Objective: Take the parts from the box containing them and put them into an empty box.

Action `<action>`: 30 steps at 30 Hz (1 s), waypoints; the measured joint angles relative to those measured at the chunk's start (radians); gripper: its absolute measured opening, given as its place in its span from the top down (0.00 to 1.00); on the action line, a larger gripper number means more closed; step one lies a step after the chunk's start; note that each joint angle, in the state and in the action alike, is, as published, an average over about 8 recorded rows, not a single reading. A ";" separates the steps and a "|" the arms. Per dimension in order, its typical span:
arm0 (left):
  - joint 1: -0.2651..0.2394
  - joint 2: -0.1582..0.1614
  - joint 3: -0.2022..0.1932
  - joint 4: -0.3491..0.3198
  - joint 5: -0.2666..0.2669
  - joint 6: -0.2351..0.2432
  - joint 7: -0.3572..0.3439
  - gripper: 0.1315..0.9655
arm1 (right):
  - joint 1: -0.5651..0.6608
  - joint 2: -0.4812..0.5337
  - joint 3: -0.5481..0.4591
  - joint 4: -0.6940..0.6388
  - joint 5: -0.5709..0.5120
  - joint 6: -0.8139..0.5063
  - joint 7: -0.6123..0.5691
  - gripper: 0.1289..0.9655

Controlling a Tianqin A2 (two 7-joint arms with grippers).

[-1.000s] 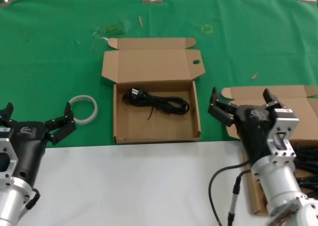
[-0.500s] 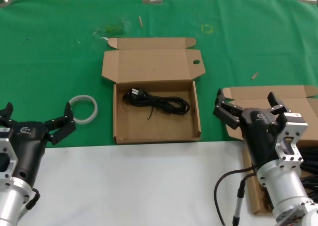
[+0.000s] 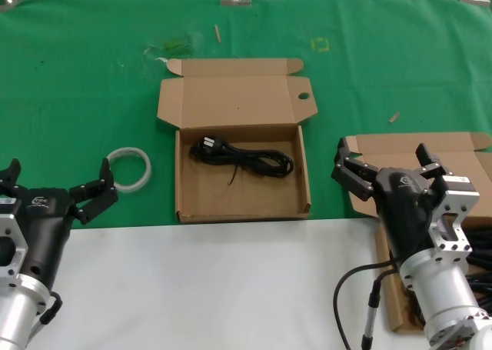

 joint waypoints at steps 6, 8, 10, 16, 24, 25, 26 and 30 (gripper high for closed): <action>0.000 0.000 0.000 0.000 0.000 0.000 0.000 0.00 | -0.003 0.000 0.003 0.002 -0.005 -0.003 0.007 0.00; 0.000 0.000 0.000 0.000 0.000 0.000 0.000 0.00 | -0.004 0.000 0.004 0.003 -0.006 -0.004 0.010 0.00; 0.000 0.000 0.000 0.000 0.000 0.000 0.000 0.00 | -0.005 0.000 0.005 0.004 -0.008 -0.004 0.012 0.00; 0.000 0.000 0.000 0.000 0.000 0.000 0.000 0.00 | -0.008 0.000 0.008 0.006 -0.012 -0.007 0.019 0.00; 0.000 0.000 0.000 0.000 0.000 0.000 0.000 0.00 | -0.011 0.000 0.012 0.009 -0.018 -0.011 0.029 0.00; 0.000 0.000 0.000 0.000 0.000 0.000 0.000 0.00 | -0.012 0.000 0.012 0.010 -0.019 -0.011 0.030 0.00; 0.000 0.000 0.000 0.000 0.000 0.000 0.000 0.00 | -0.012 0.000 0.013 0.010 -0.020 -0.012 0.032 0.00; 0.000 0.000 0.000 0.000 0.000 0.000 0.000 0.00 | -0.014 0.000 0.015 0.012 -0.023 -0.013 0.037 0.00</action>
